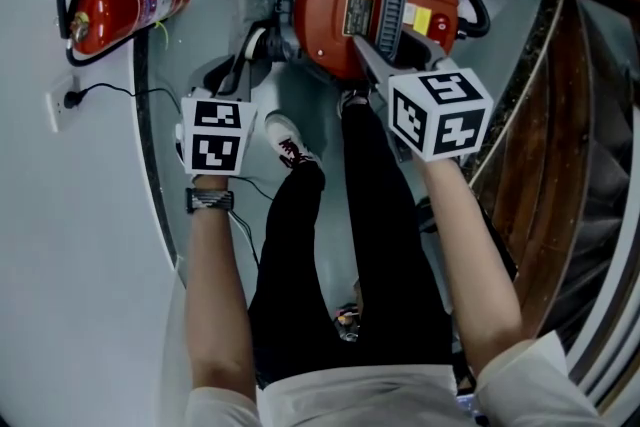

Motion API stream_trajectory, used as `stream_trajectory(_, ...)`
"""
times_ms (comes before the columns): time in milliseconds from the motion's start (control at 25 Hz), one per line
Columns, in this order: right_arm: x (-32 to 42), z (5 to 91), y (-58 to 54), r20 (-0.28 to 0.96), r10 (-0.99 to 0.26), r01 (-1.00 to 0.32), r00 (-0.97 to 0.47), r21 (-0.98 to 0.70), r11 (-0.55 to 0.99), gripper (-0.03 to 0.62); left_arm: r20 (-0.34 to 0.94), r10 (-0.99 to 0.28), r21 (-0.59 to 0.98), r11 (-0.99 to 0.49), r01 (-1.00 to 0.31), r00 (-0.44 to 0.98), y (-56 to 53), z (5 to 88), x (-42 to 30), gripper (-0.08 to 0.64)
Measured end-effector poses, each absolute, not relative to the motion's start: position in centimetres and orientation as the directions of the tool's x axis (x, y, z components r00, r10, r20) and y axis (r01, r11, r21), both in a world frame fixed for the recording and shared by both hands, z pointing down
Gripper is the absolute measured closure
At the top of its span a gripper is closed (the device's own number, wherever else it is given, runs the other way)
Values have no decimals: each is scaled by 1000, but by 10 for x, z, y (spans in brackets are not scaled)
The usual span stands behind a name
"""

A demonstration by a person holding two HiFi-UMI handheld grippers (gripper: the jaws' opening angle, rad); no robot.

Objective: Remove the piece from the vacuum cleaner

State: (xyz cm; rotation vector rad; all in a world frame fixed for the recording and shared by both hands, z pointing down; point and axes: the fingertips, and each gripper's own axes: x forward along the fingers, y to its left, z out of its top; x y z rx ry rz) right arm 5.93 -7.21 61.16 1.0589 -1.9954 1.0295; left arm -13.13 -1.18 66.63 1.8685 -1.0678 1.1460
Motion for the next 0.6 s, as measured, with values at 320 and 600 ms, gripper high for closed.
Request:
stream_trajectory(320,58,612,-72,805,-365,-868,-467,-339,362,391,913,-293,145,-414,-899,282,-12,666,-133,511)
stream_trajectory(600,59,611,-72,799,-371,-865,-473,-341,368,391,885,-360,106,-463,-880,296,-24,653,-135,436)
